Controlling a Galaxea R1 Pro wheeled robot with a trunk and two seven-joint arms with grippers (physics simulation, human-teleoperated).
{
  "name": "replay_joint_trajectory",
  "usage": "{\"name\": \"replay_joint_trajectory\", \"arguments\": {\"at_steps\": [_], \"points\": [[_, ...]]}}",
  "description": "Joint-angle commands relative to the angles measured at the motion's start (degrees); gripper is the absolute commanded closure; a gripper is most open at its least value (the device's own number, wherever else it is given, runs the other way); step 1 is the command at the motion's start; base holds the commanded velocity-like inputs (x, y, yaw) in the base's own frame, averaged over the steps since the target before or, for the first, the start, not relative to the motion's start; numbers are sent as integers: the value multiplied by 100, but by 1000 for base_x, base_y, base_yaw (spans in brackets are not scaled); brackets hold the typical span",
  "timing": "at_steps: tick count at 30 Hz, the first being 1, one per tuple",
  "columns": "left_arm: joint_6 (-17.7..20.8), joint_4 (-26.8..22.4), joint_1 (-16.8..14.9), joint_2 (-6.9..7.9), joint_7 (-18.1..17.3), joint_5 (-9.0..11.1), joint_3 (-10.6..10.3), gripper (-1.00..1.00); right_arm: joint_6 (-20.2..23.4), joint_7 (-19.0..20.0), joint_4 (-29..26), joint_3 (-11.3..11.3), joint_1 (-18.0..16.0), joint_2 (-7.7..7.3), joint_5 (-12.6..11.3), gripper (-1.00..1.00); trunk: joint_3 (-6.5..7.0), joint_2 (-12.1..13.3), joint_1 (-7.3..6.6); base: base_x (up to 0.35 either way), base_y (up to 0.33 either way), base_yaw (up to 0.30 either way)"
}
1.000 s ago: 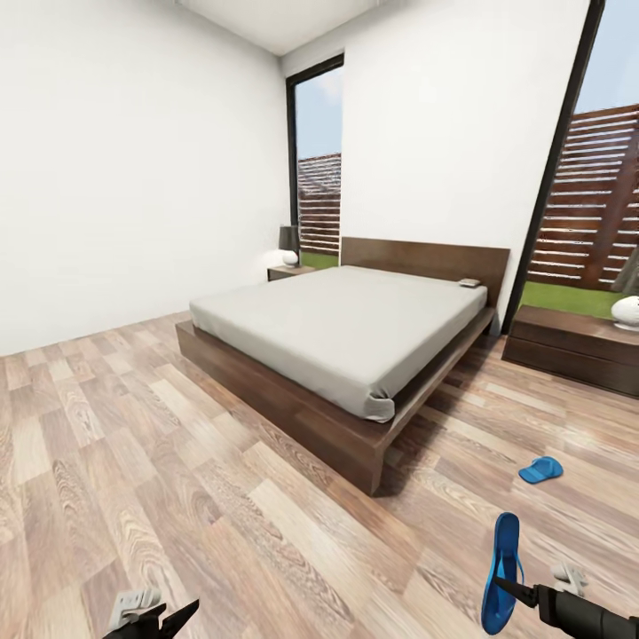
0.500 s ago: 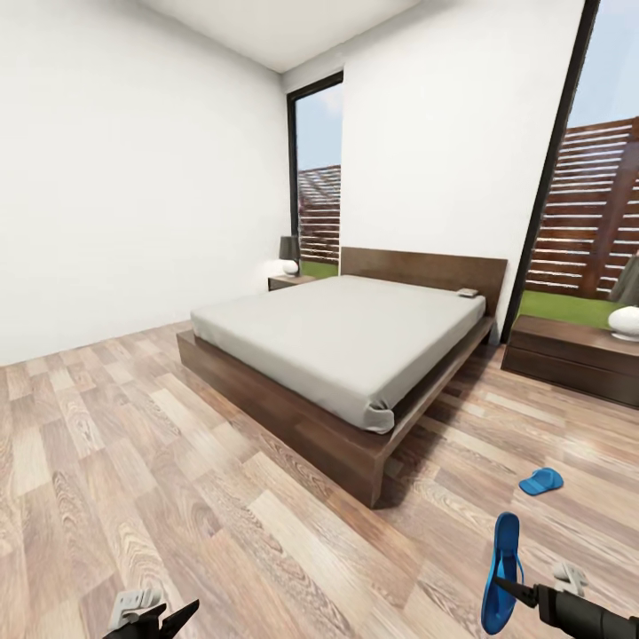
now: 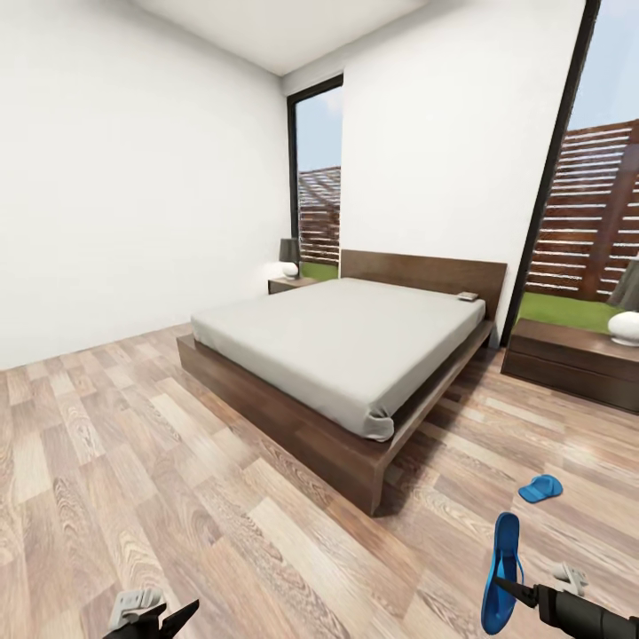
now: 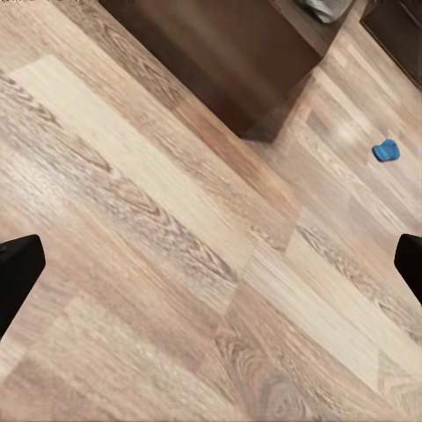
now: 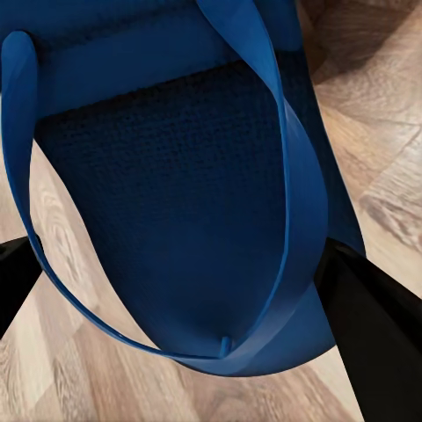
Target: In the bedroom, move the book from the bed onto either nightstand, and place the two sandals side by side next to the bed.
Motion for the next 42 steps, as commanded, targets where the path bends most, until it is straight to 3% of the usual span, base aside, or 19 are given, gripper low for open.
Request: {"name": "replay_joint_trajectory", "arguments": {"at_steps": [1,21,38,42], "points": [[55,-3,-1,1,-11,47,2,-100,61,36,-4,-46,-6,4,38,100,13,39,-24,0,0,0],[57,-3,-1,1,-13,47,1,-100,61,44,-4,-46,-6,4,38,100,372,841,-463,0,0,-11],[57,-3,-1,2,-13,47,5,-100,61,36,-4,-46,-6,4,38,100,677,1523,-836,0,0,-268],[51,-3,-1,6,-24,46,11,-100,61,36,-4,-46,-6,4,38,100,677,1523,-836,0,0,-284]]}}
